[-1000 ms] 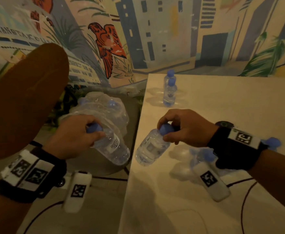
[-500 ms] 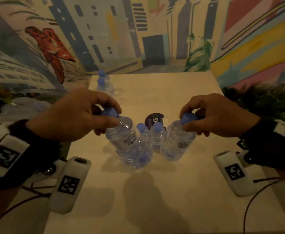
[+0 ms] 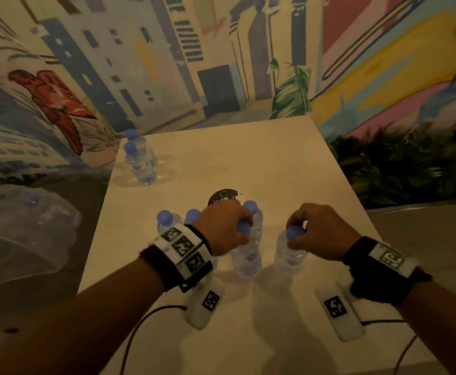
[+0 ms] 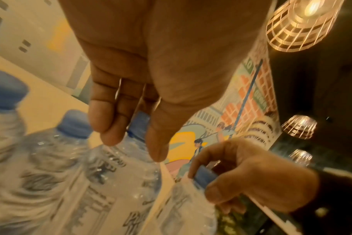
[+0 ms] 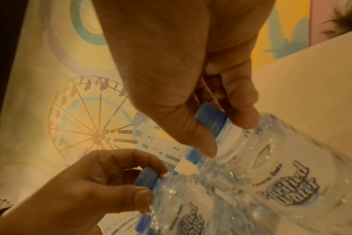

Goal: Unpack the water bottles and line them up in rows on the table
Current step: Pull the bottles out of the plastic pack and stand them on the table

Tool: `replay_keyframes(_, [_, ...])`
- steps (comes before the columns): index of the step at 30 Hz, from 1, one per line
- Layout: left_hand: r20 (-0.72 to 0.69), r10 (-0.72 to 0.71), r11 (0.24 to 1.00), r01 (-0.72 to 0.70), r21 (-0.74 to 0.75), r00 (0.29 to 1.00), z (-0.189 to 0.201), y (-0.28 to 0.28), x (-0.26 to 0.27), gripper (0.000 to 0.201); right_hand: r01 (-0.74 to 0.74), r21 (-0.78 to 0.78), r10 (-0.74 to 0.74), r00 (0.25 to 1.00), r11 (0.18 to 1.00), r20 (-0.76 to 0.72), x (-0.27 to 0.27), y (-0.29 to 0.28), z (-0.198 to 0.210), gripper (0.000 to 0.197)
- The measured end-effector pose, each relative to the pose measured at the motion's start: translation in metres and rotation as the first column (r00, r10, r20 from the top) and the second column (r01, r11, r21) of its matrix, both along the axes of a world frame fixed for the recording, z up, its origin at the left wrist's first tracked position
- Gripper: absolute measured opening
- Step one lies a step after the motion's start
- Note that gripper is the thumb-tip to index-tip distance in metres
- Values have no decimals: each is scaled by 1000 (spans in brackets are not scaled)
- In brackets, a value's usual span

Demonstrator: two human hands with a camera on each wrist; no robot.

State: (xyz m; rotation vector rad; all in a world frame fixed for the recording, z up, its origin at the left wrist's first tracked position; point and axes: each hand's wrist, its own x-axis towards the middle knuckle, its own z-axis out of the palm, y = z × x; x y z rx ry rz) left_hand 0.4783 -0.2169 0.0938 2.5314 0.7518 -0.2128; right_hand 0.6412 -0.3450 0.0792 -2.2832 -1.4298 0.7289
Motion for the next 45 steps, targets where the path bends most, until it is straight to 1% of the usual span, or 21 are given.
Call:
replay_keyframes(2, [-42,0,1000,1,12,999,-17,4,2,31,11,-20,-11,1000,1000,-16,-6,7,-9,27])
replay_keyframes(6, [-81,-7,998,12,65,997,-34,10,-5,33,-10,-34,9,999,999,-32,-21,23,-20,24])
replay_keyframes(12, [-75,-25,998,30,60,997,-45,13,-17,30,-35,-27,34,998,999,-46,-36,37,-29,23])
replay_keyframes(15, [-37,-54,996,56,64,998,-48,9,-22,29,-49,-26,48,998,998,-40,-40,40,-34,21])
replay_keyframes(21, [-12,-108,986,109,126,994,-54,7,-25,27,-113,-8,113,994,994,5,-43,44,-37,17])
replay_keyframes(24, [-41,-82,977,88,193,996,-56,7,-24,21,-163,-16,164,984,987,70,-44,46,-43,17])
replay_keyframes(28, [-67,-23,961,40,273,998,-60,5,-23,11,-164,-35,167,977,986,133,-44,46,-50,13])
replay_keyframes(32, [-47,1,962,12,274,999,-62,2,-21,10,-184,-32,187,970,982,155,-44,48,-54,13])
replay_keyframes(45, [-28,10,964,-2,266,1000,-61,1,-21,13,-205,-45,209,966,978,153,-43,49,-54,14])
